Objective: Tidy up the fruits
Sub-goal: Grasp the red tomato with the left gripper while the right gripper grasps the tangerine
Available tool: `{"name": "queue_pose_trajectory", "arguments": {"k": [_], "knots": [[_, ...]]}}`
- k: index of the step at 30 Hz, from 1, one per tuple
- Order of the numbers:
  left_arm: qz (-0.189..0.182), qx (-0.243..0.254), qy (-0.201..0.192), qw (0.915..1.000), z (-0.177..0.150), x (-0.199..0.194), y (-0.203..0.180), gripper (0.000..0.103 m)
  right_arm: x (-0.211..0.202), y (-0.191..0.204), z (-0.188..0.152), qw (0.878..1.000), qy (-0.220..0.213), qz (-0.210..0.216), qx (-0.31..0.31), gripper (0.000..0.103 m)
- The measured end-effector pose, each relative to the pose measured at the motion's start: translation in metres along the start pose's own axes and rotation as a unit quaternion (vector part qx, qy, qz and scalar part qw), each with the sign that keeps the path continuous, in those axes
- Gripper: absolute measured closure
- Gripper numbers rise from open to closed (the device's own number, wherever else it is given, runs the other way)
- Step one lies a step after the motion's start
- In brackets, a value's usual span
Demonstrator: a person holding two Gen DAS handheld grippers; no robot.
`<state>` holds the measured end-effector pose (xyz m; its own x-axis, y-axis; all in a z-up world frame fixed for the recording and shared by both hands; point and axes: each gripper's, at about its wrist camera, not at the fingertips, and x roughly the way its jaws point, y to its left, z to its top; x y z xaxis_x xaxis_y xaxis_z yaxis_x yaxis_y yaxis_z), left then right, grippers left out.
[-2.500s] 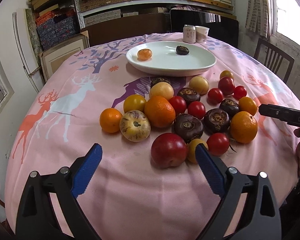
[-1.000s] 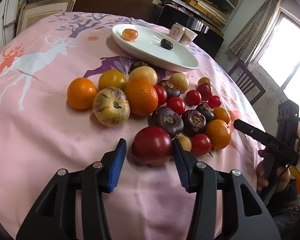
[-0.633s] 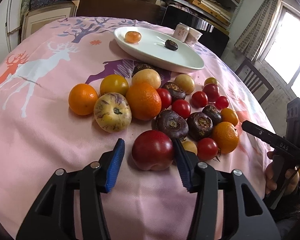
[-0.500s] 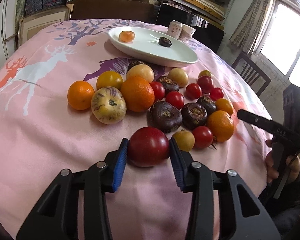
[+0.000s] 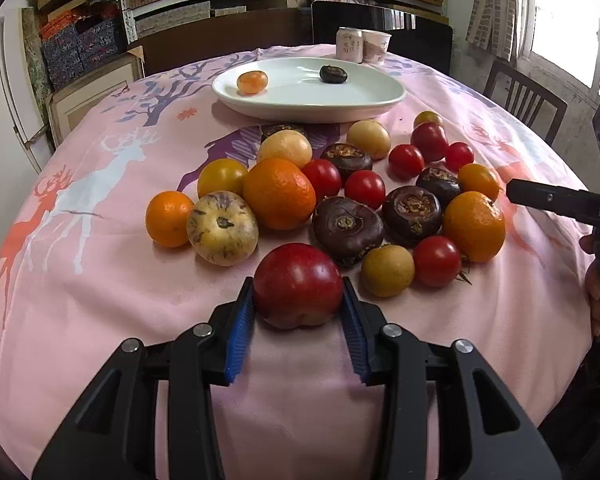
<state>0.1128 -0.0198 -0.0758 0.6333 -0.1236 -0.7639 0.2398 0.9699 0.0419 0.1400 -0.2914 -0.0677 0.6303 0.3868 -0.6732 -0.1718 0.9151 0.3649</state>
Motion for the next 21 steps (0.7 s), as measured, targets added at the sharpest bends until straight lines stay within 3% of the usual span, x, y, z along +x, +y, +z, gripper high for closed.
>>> {"name": "queue_pose_trajectory", "arguments": {"k": [8,12,15,21], "knots": [[-0.009,-0.026,-0.035,0.999,-0.002,-0.024,0.009,0.063,-0.001,0.005,-0.001,1.0,-0.002,0.0,-0.018,0.025],[-0.01,-0.038,-0.047,0.9981,-0.005,-0.038,0.018,0.063,-0.006,0.052,-0.017,0.99,-0.01,0.0,-0.138,0.026],[-0.012,-0.04,-0.045,0.9981,-0.009,-0.039,0.019,0.063,-0.006,0.082,-0.025,0.982,-0.011,0.004,-0.187,0.027],[-0.021,-0.046,-0.034,0.9981,-0.017,-0.032,0.021,0.063,0.028,0.092,-0.014,0.986,0.055,0.001,-0.156,0.048]]}}
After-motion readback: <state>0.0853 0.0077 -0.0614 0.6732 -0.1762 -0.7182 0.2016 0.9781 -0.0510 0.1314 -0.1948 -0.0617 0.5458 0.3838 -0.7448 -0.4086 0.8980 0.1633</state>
